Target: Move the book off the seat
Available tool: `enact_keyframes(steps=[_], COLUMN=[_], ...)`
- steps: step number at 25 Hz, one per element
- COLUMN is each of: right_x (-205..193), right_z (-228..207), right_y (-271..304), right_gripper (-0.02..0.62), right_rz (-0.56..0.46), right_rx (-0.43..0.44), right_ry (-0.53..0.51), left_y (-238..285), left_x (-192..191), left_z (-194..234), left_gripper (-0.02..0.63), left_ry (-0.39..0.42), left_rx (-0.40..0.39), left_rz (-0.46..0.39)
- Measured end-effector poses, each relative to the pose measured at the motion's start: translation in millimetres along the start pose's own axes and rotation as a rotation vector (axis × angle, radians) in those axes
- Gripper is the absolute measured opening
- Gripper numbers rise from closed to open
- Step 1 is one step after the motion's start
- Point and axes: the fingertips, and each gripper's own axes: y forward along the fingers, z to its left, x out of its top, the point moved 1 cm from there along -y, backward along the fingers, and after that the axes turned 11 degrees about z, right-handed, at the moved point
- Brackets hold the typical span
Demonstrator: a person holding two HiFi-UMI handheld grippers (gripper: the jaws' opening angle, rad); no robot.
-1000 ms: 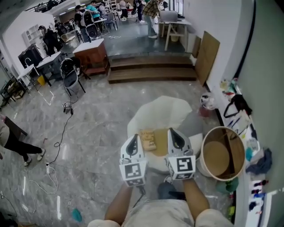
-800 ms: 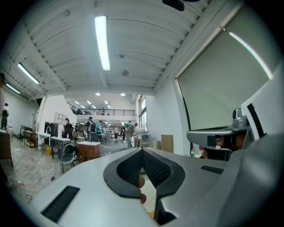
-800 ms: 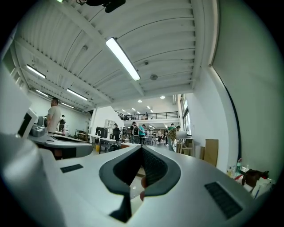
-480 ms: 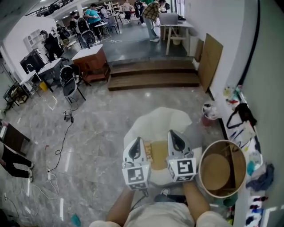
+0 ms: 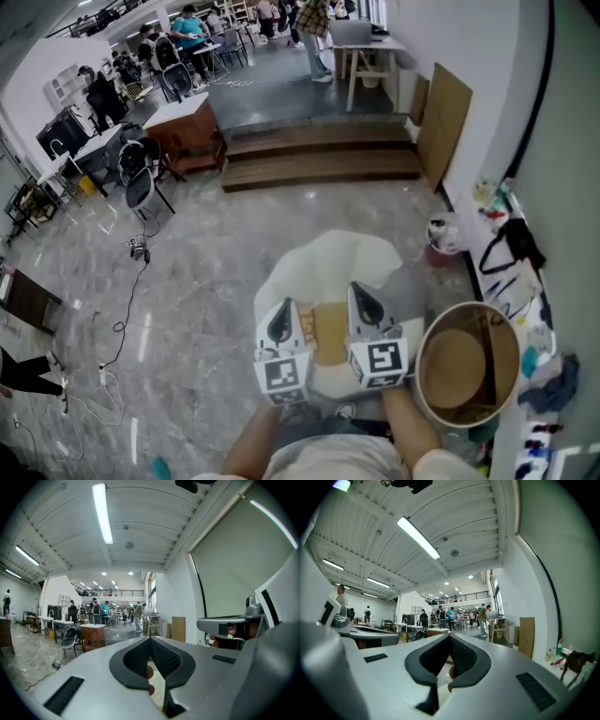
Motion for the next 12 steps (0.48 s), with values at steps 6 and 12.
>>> enact_keyframes(steps=[6,12], right_x=[-7,-18], right_z=[5,21], right_y=[39,92], right_gripper=[0.002,0.002], right_rz=[0.037,0.08], right_rx=[-0.022,-0.022], right_ry=[-0.001,-0.014], left_y=[33,73], left_x=[-2,-15], left_z=[25,63], left_gripper=[0.002,0.002], left_ry=[0.003,0.013], left_rx=[-0.021,-0.023], left_rz=[0.013,0.057])
